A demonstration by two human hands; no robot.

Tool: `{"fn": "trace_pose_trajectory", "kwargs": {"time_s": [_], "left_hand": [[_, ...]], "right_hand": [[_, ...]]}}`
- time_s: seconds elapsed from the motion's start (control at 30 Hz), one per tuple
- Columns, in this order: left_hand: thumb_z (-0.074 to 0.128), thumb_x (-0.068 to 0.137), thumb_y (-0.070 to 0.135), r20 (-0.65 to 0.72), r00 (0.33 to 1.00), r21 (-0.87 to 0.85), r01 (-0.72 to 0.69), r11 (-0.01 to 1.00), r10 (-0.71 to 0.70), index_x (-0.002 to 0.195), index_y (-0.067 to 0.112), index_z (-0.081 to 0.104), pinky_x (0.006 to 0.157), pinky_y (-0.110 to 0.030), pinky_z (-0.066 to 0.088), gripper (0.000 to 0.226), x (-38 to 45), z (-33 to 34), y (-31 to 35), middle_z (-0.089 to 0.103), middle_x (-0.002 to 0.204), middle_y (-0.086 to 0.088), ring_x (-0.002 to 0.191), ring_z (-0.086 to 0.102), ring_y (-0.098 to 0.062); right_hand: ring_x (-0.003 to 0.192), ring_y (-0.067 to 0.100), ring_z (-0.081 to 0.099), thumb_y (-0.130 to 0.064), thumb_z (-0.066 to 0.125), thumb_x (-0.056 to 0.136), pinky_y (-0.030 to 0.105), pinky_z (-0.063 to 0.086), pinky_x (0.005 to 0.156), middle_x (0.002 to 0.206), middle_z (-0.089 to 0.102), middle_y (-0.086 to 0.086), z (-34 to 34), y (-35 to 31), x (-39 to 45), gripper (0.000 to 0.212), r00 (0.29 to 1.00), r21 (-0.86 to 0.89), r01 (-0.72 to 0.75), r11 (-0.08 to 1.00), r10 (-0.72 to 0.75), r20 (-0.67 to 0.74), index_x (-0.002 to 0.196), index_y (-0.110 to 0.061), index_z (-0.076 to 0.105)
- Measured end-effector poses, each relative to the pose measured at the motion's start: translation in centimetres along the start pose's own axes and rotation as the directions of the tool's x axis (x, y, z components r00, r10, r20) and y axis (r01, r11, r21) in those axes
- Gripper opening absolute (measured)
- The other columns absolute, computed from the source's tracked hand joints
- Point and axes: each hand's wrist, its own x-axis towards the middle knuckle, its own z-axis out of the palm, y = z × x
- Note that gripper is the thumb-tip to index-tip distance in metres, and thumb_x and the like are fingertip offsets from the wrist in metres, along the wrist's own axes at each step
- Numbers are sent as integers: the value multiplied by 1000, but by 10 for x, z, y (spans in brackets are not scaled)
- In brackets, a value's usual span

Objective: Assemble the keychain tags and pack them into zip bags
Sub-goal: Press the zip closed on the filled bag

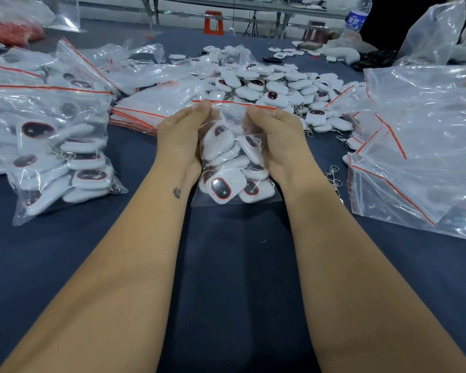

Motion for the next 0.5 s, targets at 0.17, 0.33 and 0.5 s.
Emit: {"fn": "trace_pose_trajectory", "kwargs": {"time_s": [0.17,0.33,0.5], "left_hand": [[74,81,-1,98,994,48,-55,997,50,75,10,73,67,-30,58,13,-4,0,-1,73,72,-7,65,69,-18],[69,82,-9,85,994,13,-75,997,74,86,12,66,64,-27,57,21,-8,2,1,71,67,-1,62,67,-14],[70,80,-9,96,993,10,-66,998,64,96,11,64,62,-24,56,26,-10,5,3,71,66,-3,61,68,-14]], "right_hand": [[54,13,61,-5,68,87,24,51,54,61,66,4,2,0,-1,15,1000,23,-14,1000,13,18,73,-5,64],[82,32,61,-5,72,84,54,53,88,80,66,18,5,2,-4,5,996,-40,-52,998,55,73,82,-2,68],[82,32,63,-5,72,83,54,53,90,82,68,19,6,3,-4,8,999,-106,8,994,-4,36,76,-6,69]]}}
